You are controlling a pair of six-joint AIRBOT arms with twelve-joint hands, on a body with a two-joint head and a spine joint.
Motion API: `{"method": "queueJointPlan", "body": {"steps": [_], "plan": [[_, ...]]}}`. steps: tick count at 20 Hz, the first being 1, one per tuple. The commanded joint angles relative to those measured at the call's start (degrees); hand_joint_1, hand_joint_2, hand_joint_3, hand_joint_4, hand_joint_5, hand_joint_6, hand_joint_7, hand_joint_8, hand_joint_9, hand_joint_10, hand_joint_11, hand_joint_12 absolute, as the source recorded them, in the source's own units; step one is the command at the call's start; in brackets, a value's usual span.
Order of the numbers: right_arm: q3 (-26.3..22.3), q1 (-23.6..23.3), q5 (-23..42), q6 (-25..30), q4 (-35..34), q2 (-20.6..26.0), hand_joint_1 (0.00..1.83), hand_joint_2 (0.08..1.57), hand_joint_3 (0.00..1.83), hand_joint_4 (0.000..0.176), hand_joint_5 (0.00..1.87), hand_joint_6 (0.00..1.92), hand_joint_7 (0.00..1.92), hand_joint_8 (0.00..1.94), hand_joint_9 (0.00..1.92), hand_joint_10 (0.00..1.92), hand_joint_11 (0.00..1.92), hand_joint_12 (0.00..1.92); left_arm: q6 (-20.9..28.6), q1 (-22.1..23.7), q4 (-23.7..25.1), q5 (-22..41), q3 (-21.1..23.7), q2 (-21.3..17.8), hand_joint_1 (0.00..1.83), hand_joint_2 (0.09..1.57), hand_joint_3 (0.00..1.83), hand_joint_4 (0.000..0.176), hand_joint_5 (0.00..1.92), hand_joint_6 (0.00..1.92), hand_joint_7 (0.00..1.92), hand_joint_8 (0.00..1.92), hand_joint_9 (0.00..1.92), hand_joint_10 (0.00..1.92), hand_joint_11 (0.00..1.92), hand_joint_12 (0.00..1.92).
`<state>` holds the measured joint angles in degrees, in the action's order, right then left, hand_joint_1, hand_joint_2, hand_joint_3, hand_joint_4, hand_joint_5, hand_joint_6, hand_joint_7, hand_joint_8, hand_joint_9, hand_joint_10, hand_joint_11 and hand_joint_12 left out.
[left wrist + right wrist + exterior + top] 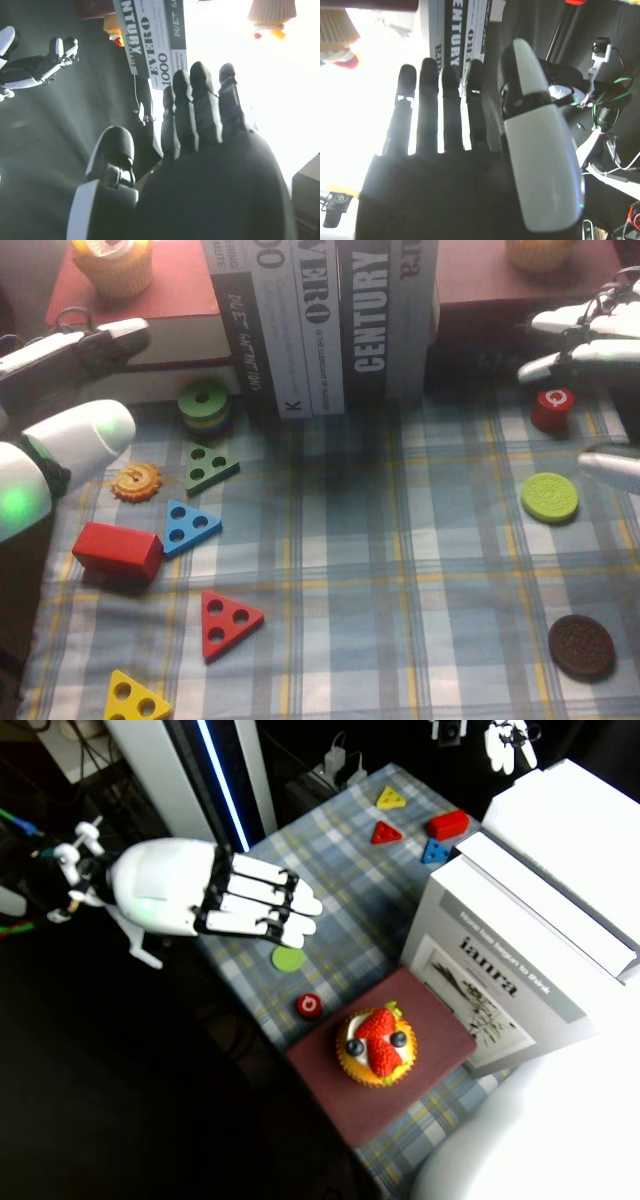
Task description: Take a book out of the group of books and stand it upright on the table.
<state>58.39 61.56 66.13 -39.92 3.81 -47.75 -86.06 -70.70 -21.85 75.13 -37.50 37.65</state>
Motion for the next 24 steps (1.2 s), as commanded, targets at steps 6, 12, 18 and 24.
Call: {"method": "queueJointPlan", "body": {"steps": [6, 12, 18, 24], "plan": [[2.9, -7.5, 7.3, -0.3, -0.9, -3.4, 0.37, 1.32, 0.0, 0.044, 0.54, 0.0, 0.27, 0.0, 0.21, 0.0, 0.0, 0.52, 0.4, 0.4, 0.4, 6.9, -0.3, 0.1, 0.0, 1.39, 0.01, 0.173, 0.36, 0.0, 0.27, 0.0, 0.22, 0.0, 0.01, 0.25], [4.2, -15.7, 7.4, -7.2, -1.9, -5.8, 0.05, 1.23, 0.0, 0.127, 0.45, 0.0, 0.05, 0.0, 0.0, 0.0, 0.0, 0.0, 0.7, 0.1, 0.2, 6.9, -0.5, 0.4, 0.02, 1.41, 0.0, 0.145, 0.42, 0.01, 0.28, 0.0, 0.21, 0.0, 0.0, 0.19], [4.4, -21.6, 5.8, -14.2, -1.7, -6.7, 0.0, 1.08, 0.0, 0.176, 0.31, 0.0, 0.0, 0.0, 0.0, 0.0, 0.0, 0.0, 0.9, 0.1, 0.1, 6.6, -0.7, 1.0, 0.0, 1.4, 0.0, 0.143, 0.45, 0.01, 0.3, 0.01, 0.22, 0.0, 0.03, 0.19], [7.8, -27.7, -3.9, -16.8, -0.6, -9.9, 0.0, 1.05, 0.0, 0.176, 0.33, 0.0, 0.0, 0.0, 0.0, 0.0, 0.0, 0.0, 1.0, 0.1, 0.0, 5.9, -1.0, 1.6, 0.01, 1.4, 0.0, 0.159, 0.38, 0.0, 0.32, 0.0, 0.26, 0.01, 0.07, 0.2]]}}
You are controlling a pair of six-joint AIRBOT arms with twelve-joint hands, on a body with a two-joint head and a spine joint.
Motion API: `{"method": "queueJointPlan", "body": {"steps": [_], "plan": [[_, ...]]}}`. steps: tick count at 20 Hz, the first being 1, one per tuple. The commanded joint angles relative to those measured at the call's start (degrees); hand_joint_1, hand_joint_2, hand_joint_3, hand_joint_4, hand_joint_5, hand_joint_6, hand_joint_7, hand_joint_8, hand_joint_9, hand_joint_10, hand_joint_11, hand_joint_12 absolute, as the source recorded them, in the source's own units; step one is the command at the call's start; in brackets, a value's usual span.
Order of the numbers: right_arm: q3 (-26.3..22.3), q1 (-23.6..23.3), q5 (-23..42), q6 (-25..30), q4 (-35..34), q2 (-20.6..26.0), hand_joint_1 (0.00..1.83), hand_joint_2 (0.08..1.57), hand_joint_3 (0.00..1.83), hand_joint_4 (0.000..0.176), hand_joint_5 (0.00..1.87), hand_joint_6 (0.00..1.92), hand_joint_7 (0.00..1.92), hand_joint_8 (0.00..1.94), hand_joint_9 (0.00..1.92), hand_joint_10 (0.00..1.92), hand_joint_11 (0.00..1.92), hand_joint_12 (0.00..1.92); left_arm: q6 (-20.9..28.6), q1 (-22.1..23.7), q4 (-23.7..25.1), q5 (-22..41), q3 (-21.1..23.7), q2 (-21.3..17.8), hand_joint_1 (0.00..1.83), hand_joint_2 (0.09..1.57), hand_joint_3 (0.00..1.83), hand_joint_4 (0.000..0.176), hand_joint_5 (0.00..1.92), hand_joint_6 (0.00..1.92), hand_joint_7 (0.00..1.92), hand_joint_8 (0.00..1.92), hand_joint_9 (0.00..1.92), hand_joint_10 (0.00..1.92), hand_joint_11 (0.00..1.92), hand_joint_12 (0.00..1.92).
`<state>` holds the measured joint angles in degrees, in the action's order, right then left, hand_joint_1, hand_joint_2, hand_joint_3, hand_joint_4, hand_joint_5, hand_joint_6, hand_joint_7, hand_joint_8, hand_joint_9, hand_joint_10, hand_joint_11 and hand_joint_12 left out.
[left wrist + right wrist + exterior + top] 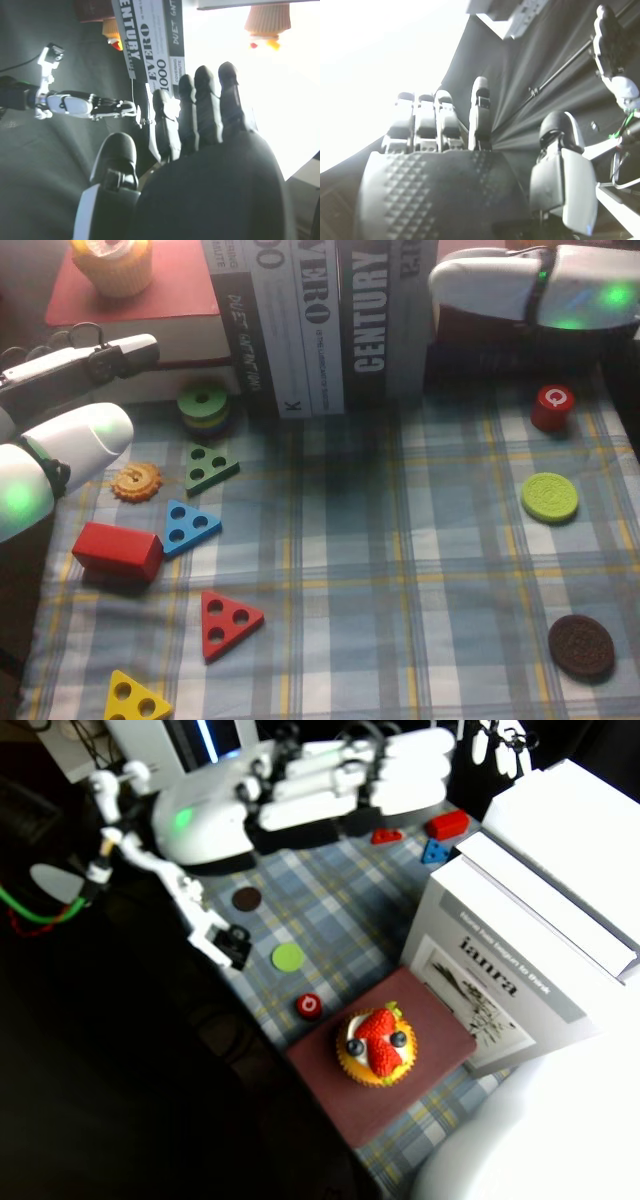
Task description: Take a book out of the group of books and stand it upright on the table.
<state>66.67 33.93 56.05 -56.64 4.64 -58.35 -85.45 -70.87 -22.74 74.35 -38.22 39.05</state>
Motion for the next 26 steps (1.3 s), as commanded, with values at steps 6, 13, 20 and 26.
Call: {"method": "queueJointPlan", "body": {"steps": [6, 13, 20, 26], "plan": [[2.7, -4.4, -2.0, -0.1, 1.4, -1.9, 0.0, 1.06, 0.01, 0.176, 0.34, 0.01, 0.0, 0.0, 0.0, 0.0, 0.0, 0.0, 0.5, 0.3, 1.1, 6.1, -0.4, 0.6, 0.01, 1.4, 0.0, 0.176, 0.34, 0.0, 0.3, 0.0, 0.23, 0.0, 0.04, 0.18], [3.6, -6.7, -7.6, -0.1, 5.1, -2.7, 0.0, 1.07, 0.0, 0.176, 0.32, 0.01, 0.0, 0.0, 0.0, 0.0, 0.0, 0.0, 0.8, 0.3, 1.1, 5.8, -0.4, 0.6, 0.04, 1.39, 0.0, 0.176, 0.36, 0.0, 0.29, 0.0, 0.17, 0.0, 0.0, 0.06], [0.2, -6.7, -9.4, -0.1, 8.7, 0.0, 0.0, 1.06, 0.0, 0.176, 0.33, 0.01, 0.0, 0.0, 0.0, 0.0, 0.0, 0.0, 0.9, 0.2, 0.8, 6.5, 0.1, 0.4, 0.0, 1.39, 0.0, 0.176, 0.35, 0.0, 0.27, 0.0, 0.14, 0.0, 0.02, 0.05], [-3.0, -5.9, -9.4, -0.1, 11.8, 1.4, 0.0, 1.05, 0.0, 0.176, 0.32, 0.01, 0.0, 0.0, 0.0, 0.0, 0.0, 0.0, 1.2, -0.3, 0.7, 7.2, 0.3, 0.3, 0.03, 1.39, 0.0, 0.176, 0.36, 0.0, 0.29, 0.0, 0.16, 0.0, 0.02, 0.05]]}}
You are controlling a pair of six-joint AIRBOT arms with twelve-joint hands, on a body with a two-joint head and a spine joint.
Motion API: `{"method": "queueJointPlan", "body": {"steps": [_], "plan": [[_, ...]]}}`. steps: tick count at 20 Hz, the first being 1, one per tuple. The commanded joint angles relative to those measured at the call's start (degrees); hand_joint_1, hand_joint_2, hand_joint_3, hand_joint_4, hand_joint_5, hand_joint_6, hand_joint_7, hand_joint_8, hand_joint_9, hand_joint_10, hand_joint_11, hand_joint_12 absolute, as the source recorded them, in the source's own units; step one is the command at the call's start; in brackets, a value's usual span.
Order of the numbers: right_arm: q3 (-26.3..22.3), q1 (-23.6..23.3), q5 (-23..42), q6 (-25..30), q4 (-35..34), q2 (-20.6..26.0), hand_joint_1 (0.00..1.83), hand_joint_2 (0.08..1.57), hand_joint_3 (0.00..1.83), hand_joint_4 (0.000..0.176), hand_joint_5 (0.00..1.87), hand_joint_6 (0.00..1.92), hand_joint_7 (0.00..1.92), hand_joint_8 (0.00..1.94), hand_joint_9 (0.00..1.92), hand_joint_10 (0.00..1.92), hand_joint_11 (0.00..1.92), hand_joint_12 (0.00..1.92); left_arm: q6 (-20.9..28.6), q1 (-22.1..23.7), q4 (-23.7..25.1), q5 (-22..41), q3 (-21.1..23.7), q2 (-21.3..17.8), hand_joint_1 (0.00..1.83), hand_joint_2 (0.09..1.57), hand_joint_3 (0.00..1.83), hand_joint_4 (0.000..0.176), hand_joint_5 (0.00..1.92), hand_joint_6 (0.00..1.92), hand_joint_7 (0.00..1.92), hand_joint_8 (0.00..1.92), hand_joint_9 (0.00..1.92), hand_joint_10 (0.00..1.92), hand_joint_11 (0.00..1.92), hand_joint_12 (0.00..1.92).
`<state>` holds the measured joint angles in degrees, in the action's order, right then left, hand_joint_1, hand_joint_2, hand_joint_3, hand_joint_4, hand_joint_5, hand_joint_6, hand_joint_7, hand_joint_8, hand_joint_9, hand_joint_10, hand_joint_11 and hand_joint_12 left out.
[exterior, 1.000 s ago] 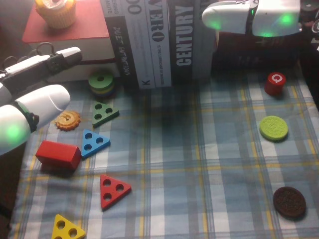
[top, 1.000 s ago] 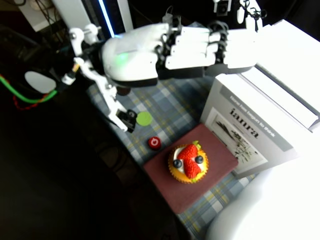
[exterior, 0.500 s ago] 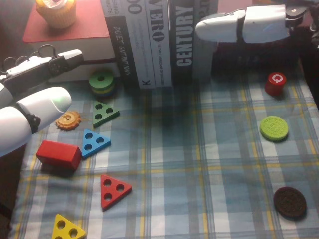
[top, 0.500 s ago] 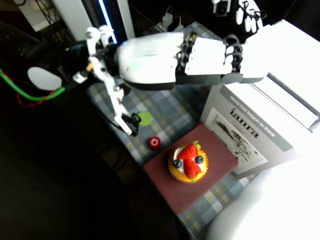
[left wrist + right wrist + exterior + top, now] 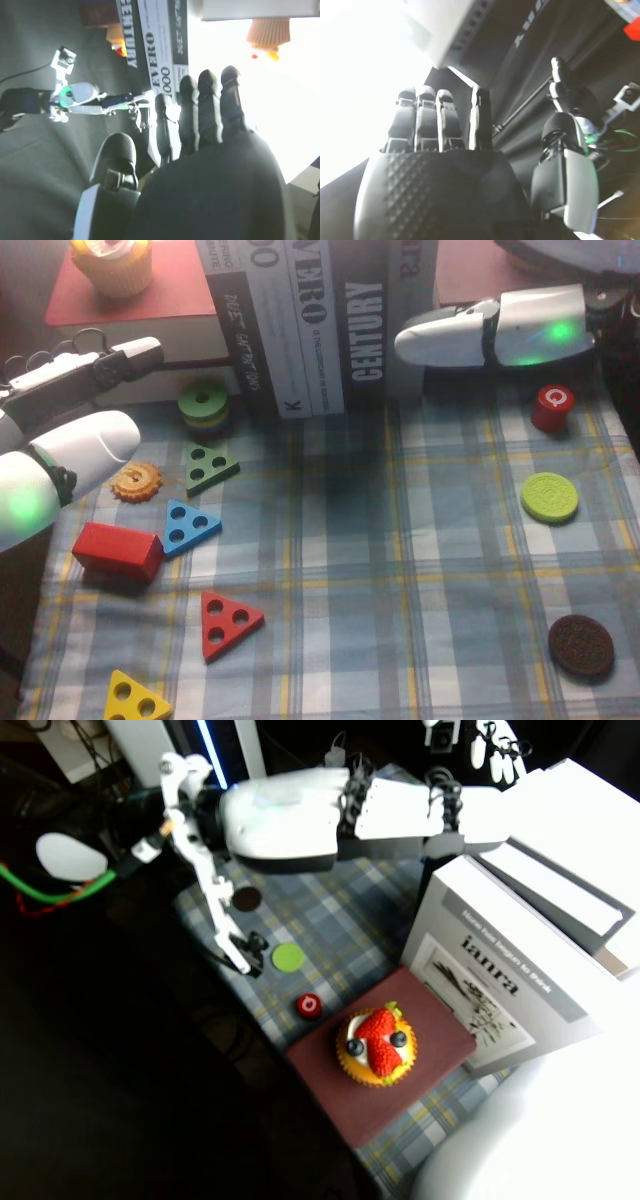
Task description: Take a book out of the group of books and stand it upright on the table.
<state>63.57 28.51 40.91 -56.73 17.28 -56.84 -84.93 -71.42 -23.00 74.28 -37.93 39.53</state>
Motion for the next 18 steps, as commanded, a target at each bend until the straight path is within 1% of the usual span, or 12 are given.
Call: {"method": "queueJointPlan", "body": {"steps": [1, 3, 6, 10, 11, 15, 17, 18], "plan": [[-0.4, -0.2, 5.8, 0.0, -0.5, 0.1, 0.0, 1.06, 0.0, 0.176, 0.33, 0.01, 0.0, 0.0, 0.0, 0.0, 0.0, 0.0, 0.7, 0.2, 0.9, 7.4, 0.1, -0.2, 0.04, 1.4, 0.0, 0.176, 0.36, 0.0, 0.29, 0.0, 0.15, 0.0, 0.02, 0.04], [-1.9, 1.2, 6.4, 0.0, 0.4, 1.2, 0.0, 1.07, 0.0, 0.176, 0.33, 0.01, 0.0, 0.0, 0.0, 0.0, 0.0, 0.0, 1.0, 0.0, 0.8, 7.6, 0.2, -0.2, 0.08, 1.39, 0.0, 0.176, 0.38, 0.0, 0.3, 0.0, 0.17, 0.0, 0.01, 0.04], [-3.8, 3.3, 8.5, 0.0, 0.8, 2.9, 0.0, 1.09, 0.01, 0.176, 0.35, 0.01, 0.0, 0.0, 0.0, 0.0, 0.0, 0.0, 1.3, -0.5, 0.8, 7.7, 0.3, -0.3, 0.07, 1.39, 0.0, 0.176, 0.37, 0.0, 0.3, 0.0, 0.17, 0.0, 0.0, 0.02], [-6.6, 6.7, 11.7, 0.0, 0.7, 5.7, 0.0, 1.12, 0.02, 0.176, 0.35, 0.01, 0.0, 0.0, 0.0, 0.0, 0.0, 0.0, 3.3, -1.6, 0.7, 8.3, 0.2, -0.4, 0.07, 1.39, 0.0, 0.176, 0.37, 0.0, 0.28, 0.0, 0.15, 0.0, 0.0, 0.0], [-7.4, 7.6, 12.6, 0.0, 0.7, 6.4, 0.0, 1.16, 0.01, 0.176, 0.38, 0.0, 0.0, 0.0, 0.0, 0.0, 0.0, 0.0, 3.3, -1.7, 0.7, 8.4, 0.2, -0.4, 0.11, 1.39, 0.0, 0.176, 0.37, 0.0, 0.27, 0.0, 0.15, 0.0, 0.0, 0.0], [-10.2, 10.5, 14.5, 0.0, 2.5, 8.3, 0.0, 1.21, 0.02, 0.176, 0.39, 0.01, 0.0, 0.0, 0.0, 0.0, 0.0, 0.0, 3.7, -2.5, 0.4, 8.8, 0.5, -0.4, 0.17, 1.39, 0.0, 0.176, 0.37, 0.0, 0.27, 0.0, 0.15, 0.0, 0.0, 0.0], [-12.1, 11.6, 15.7, 0.0, 4.7, 9.5, 0.09, 1.25, 0.02, 0.176, 0.4, 0.01, 0.0, 0.0, 0.0, 0.0, 0.0, 0.0, 3.9, -3.0, 0.2, 9.0, 0.6, -0.4, 0.17, 1.39, 0.0, 0.176, 0.37, 0.0, 0.28, 0.0, 0.16, 0.01, 0.02, 0.01], [-12.8, 12.0, 16.5, 0.0, 5.3, 9.9, 0.08, 1.26, 0.02, 0.176, 0.4, 0.01, 0.0, 0.0, 0.0, 0.0, 0.0, 0.0, 4.0, -3.2, 0.1, 9.2, 0.6, -0.4, 0.18, 1.39, 0.0, 0.169, 0.37, 0.0, 0.28, 0.0, 0.16, 0.0, 0.02, 0.01]]}}
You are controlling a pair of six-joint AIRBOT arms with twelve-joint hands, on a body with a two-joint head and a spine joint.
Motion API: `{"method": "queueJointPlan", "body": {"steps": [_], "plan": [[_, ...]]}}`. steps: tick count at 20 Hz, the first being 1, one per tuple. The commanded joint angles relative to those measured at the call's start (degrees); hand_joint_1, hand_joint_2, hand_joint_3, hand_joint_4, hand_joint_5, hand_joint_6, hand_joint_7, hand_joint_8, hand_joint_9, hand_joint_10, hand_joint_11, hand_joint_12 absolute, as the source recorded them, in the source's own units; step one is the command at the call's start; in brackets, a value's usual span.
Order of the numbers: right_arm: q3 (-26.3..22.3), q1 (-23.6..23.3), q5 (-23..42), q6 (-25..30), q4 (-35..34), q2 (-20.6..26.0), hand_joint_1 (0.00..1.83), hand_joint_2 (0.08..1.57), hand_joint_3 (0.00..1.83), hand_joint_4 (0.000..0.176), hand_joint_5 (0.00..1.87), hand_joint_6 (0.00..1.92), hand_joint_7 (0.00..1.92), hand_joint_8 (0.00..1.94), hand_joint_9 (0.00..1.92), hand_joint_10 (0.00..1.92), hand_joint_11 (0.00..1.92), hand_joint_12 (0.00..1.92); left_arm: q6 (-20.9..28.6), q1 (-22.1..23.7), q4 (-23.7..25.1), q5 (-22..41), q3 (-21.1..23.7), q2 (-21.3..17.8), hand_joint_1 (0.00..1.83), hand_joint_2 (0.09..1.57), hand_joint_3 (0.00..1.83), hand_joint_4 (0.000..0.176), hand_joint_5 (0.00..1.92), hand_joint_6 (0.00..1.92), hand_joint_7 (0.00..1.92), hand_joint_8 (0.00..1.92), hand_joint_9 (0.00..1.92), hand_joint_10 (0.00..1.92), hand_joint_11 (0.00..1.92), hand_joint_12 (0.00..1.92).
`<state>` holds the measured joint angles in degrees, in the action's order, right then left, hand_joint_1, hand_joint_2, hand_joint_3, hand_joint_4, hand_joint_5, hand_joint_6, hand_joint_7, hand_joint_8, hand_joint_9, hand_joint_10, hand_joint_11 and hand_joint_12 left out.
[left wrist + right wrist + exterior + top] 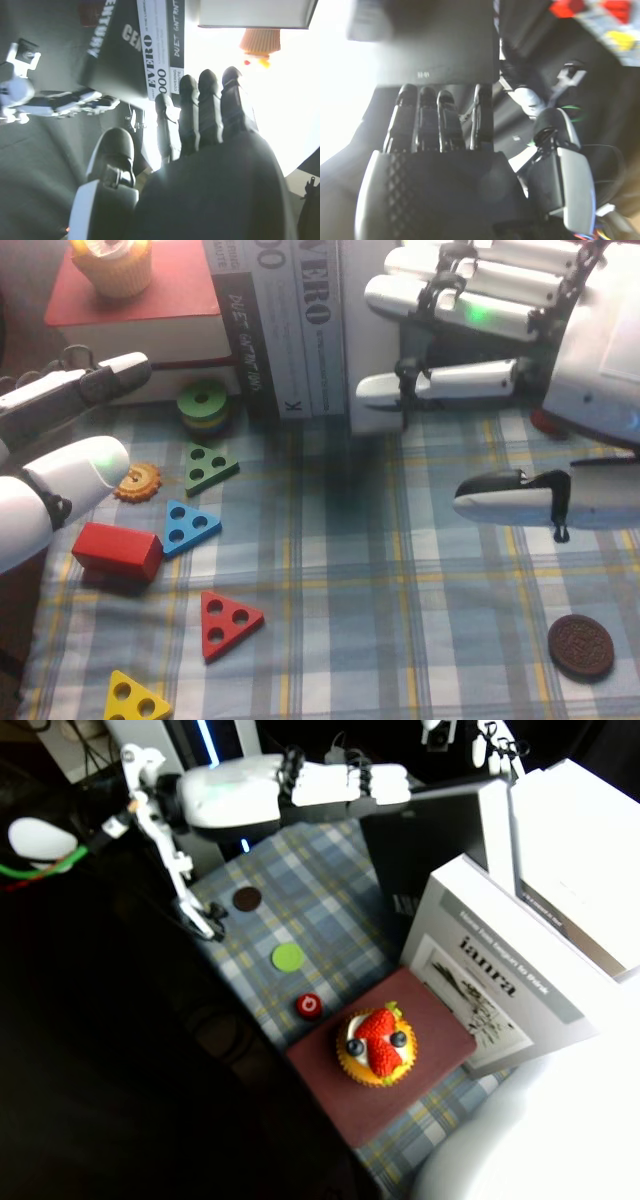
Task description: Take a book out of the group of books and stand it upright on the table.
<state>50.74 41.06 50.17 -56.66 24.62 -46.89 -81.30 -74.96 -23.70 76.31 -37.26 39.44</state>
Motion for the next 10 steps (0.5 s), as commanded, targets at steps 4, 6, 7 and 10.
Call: {"method": "queueJointPlan", "body": {"steps": [4, 6, 7, 10], "plan": [[-0.3, 1.1, 12.5, 4.6, 0.5, 0.4, 0.11, 1.42, 0.08, 0.0, 0.08, 0.01, 0.0, 0.0, 0.0, 0.0, 0.0, 0.0, 0.7, -0.9, -0.1, 8.0, 0.3, -0.1, 0.15, 1.4, 0.0, 0.164, 0.38, 0.0, 0.28, 0.0, 0.16, 0.0, 0.03, 0.01], [-0.1, 1.7, 15.9, 7.6, 1.3, 0.9, 0.02, 1.39, 0.07, 0.134, 0.04, 0.01, 0.0, 0.0, 0.0, 0.0, 0.0, 0.0, 1.0, -1.4, -0.5, 8.7, 0.4, -0.1, 0.15, 1.4, 0.0, 0.164, 0.38, 0.0, 0.28, 0.0, 0.17, 0.01, 0.03, 0.01], [-0.1, 1.9, 17.4, 8.7, 1.6, 1.2, 0.0, 1.3, 0.01, 0.168, 0.26, 0.03, 0.14, 0.03, 0.12, 0.01, 0.0, 0.43, 1.1, -1.6, -0.7, 9.1, 0.4, 0.0, 0.11, 1.41, 0.0, 0.164, 0.37, 0.0, 0.27, 0.0, 0.17, 0.0, 0.02, 0.01], [-0.1, 2.0, 22.2, 10.3, 2.4, 2.5, 0.0, 1.15, 0.0, 0.176, 0.04, 0.0, 0.06, 0.0, 0.12, 0.01, 0.0, 0.81, 1.2, -1.9, -1.4, 10.5, 0.3, 0.1, 0.15, 1.4, 0.0, 0.151, 0.41, 0.01, 0.29, 0.01, 0.19, 0.01, 0.05, 0.03]]}}
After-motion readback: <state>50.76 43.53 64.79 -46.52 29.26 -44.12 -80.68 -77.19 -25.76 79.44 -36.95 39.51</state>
